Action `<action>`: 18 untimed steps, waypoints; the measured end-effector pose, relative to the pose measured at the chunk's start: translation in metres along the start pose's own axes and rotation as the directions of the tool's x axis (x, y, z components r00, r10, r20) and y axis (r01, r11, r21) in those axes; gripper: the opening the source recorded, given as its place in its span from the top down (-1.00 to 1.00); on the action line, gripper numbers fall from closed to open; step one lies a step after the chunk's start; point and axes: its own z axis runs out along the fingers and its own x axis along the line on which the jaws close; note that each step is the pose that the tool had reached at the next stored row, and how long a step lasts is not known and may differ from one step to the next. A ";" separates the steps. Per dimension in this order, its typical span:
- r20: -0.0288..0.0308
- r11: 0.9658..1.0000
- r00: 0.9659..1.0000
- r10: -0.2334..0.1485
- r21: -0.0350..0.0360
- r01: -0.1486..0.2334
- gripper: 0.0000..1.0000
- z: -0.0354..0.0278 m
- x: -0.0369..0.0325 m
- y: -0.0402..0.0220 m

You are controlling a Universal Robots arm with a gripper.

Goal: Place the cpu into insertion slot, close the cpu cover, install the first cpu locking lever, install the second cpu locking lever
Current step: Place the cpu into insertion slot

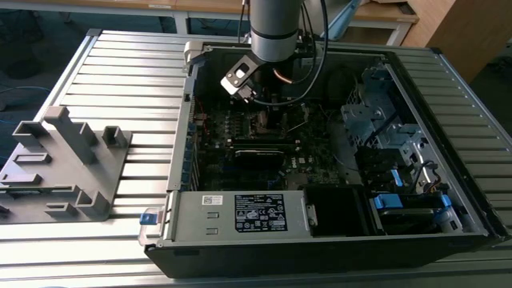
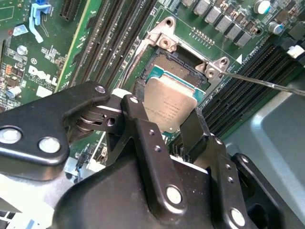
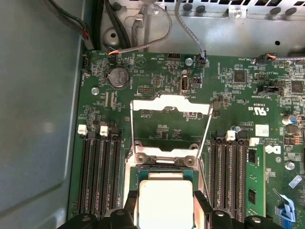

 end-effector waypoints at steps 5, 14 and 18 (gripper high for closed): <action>0.000 1.000 1.000 0.000 0.000 0.000 -0.08 0.0043 -0.0003 -0.0008; 0.001 1.000 1.000 0.004 0.000 -0.004 -0.08 0.0109 -0.0017 -0.0022; 0.001 1.000 1.000 0.005 0.000 -0.005 -0.08 0.0118 -0.0018 -0.0025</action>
